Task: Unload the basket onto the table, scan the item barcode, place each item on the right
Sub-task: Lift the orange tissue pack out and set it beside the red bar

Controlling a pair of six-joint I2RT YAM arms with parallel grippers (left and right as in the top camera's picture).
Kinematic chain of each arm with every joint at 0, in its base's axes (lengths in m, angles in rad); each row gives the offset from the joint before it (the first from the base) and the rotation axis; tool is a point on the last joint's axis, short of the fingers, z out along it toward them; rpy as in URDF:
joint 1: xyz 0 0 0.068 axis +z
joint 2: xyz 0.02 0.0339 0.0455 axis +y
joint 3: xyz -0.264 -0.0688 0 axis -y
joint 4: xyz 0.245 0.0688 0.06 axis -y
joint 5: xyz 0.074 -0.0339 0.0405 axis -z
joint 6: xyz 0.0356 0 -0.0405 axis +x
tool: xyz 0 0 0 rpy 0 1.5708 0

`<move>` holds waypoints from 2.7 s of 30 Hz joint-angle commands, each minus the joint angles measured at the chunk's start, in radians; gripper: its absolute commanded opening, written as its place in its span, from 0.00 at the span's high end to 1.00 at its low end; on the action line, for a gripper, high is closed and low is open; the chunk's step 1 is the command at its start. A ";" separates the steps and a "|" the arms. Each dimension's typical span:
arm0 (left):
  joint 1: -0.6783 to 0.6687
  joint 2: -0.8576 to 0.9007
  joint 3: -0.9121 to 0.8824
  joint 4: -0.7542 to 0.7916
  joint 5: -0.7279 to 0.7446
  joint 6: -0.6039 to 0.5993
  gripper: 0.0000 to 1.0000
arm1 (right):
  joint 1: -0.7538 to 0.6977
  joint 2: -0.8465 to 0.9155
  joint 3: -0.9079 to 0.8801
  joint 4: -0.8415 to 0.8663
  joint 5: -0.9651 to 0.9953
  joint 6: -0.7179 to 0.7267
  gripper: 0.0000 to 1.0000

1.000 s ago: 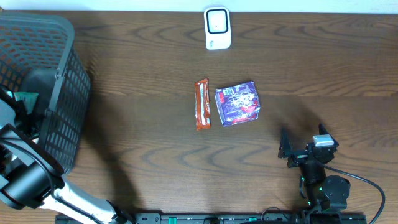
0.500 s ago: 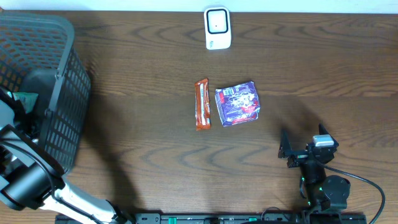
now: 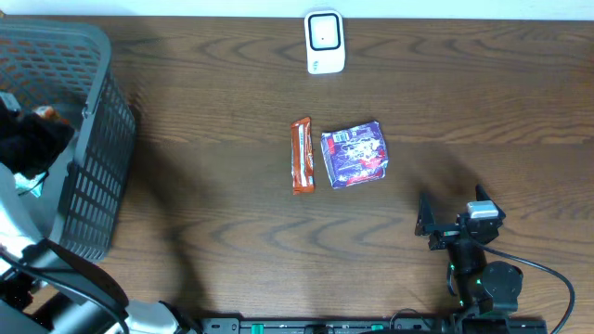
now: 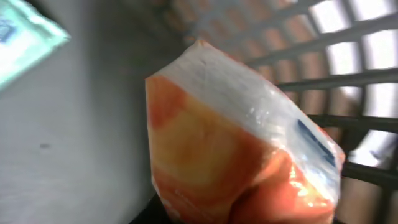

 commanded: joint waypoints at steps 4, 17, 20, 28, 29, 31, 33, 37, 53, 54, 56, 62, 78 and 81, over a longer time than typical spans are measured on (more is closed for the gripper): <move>-0.035 -0.080 0.013 0.006 0.108 -0.047 0.93 | -0.012 -0.001 -0.002 -0.003 0.005 -0.011 0.01; -0.167 -0.369 0.013 0.088 0.111 -0.148 0.93 | -0.012 -0.001 -0.002 -0.003 0.005 -0.011 0.01; -0.266 -0.386 0.013 0.087 0.153 -0.148 0.93 | -0.012 -0.001 -0.002 -0.003 0.005 -0.011 0.01; -0.615 -0.372 0.012 0.087 0.130 -0.075 0.93 | -0.012 -0.001 -0.002 -0.003 0.005 -0.011 0.01; -0.660 -0.367 0.011 0.087 0.096 -0.075 0.93 | -0.012 -0.001 -0.002 -0.003 0.005 -0.011 0.01; -0.736 -0.355 0.011 0.080 0.021 -0.076 0.93 | -0.012 -0.001 -0.002 -0.003 0.005 -0.011 0.01; -0.808 -0.339 0.008 0.075 -0.066 -0.076 0.93 | -0.012 -0.001 -0.002 -0.003 0.005 -0.011 0.01; -0.943 -0.280 0.003 0.072 -0.243 -0.076 0.93 | -0.012 -0.001 -0.002 -0.003 0.005 -0.011 0.01; -1.218 0.134 0.003 0.091 -0.320 -0.076 0.92 | -0.012 -0.001 -0.002 -0.003 0.005 -0.011 0.01; -1.224 0.153 0.003 0.094 -0.320 -0.075 0.92 | -0.012 -0.001 -0.002 -0.003 0.005 -0.011 0.01; -1.234 0.182 0.003 0.100 -0.320 -0.076 0.83 | -0.012 -0.001 -0.002 -0.003 0.005 -0.011 0.01; -1.239 0.208 0.003 0.115 -0.319 -0.076 0.40 | -0.012 -0.001 -0.002 -0.003 0.005 -0.011 0.01; -1.146 -0.044 0.019 0.099 -0.317 -0.076 0.01 | -0.012 -0.001 -0.002 -0.003 0.005 -0.011 0.01; -1.096 -0.186 0.019 0.045 -0.323 -0.076 0.00 | -0.012 -0.001 -0.002 -0.003 0.005 -0.011 0.01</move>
